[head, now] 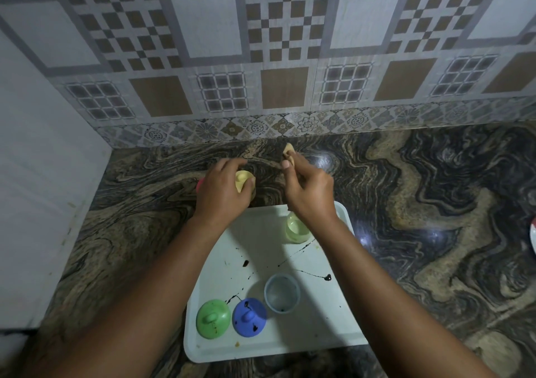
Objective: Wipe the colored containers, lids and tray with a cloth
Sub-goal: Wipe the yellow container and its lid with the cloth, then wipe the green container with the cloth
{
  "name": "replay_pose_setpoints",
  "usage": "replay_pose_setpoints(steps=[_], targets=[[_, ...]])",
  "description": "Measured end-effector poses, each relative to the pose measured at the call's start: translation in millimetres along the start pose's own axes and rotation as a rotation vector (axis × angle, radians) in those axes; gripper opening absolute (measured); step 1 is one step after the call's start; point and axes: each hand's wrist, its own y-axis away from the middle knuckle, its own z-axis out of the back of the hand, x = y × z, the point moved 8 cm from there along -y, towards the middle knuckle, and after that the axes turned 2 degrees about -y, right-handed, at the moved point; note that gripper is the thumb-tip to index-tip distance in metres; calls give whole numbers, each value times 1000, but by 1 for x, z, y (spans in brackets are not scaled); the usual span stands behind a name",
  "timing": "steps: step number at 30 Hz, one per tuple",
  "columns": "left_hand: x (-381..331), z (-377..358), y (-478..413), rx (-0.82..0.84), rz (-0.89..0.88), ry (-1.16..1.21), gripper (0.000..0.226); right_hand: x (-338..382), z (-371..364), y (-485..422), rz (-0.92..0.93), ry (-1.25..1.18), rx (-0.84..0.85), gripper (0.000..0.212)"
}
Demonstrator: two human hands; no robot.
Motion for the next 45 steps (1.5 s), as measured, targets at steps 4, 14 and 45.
replay_pose_setpoints(steps=[4,14,45], targets=[[-38,5,30,9,-85,168,34,-21,45,8,-79,13,-67,32],[-74,-67,89,272,-232,-33,37,-75,71,77,-215,152,-22,33],[-108,66,74,164,-95,431,7,4,69,82,-250,-538,90,35]])
